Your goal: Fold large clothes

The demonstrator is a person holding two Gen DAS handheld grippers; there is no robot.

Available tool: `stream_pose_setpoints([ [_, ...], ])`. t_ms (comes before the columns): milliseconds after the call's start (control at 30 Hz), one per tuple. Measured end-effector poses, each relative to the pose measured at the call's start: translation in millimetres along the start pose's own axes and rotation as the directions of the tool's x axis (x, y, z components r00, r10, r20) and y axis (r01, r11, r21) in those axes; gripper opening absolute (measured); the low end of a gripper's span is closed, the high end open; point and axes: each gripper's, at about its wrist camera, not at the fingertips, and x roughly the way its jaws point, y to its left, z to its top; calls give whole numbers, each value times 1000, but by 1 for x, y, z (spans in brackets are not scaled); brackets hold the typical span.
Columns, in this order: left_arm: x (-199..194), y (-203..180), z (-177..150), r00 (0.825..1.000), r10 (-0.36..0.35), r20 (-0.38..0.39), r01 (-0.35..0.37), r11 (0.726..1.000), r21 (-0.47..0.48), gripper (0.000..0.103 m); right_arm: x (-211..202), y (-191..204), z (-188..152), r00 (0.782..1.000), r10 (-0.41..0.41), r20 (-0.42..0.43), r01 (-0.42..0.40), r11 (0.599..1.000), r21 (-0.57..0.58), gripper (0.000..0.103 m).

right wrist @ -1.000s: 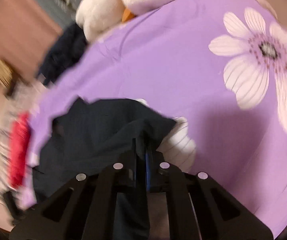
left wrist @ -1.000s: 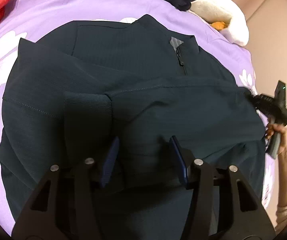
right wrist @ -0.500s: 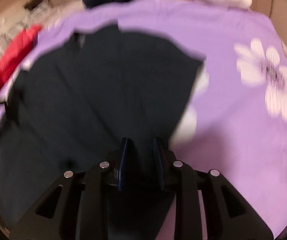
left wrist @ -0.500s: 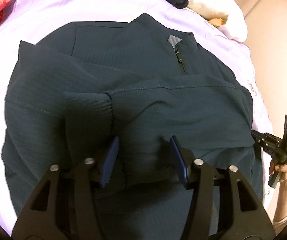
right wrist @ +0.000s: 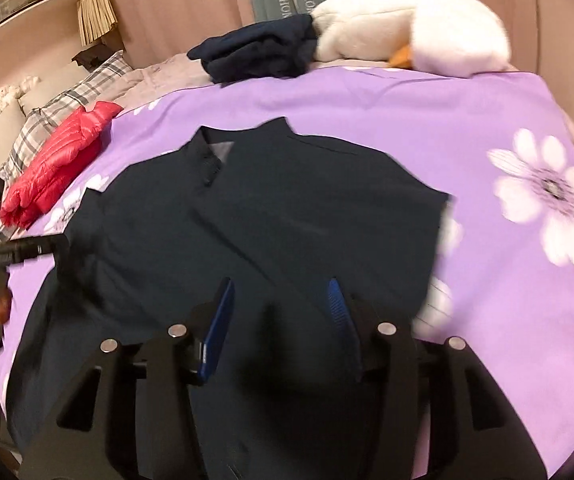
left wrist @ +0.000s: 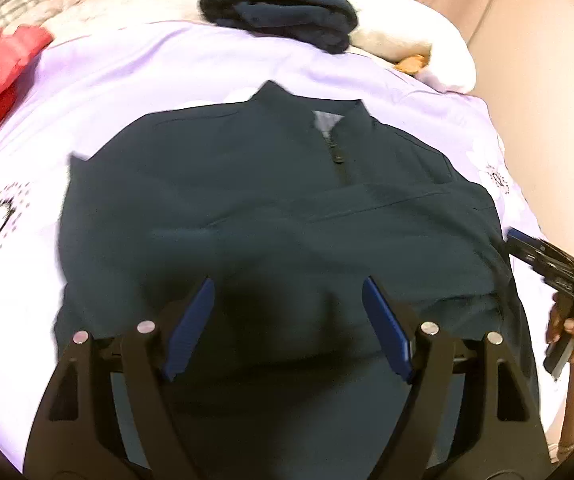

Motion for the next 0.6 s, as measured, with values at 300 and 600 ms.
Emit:
stream_pose_setpoints([
  [300, 49, -18, -40, 992, 33, -119, -12, 985, 173, 77, 39, 66, -36, 993, -78, -93, 49, 960, -277, 51],
  [600, -29, -2, -65, 1000, 6, -19, -3, 993, 115, 94, -39, 50, -62, 998, 38, -43, -41, 997, -73, 61],
])
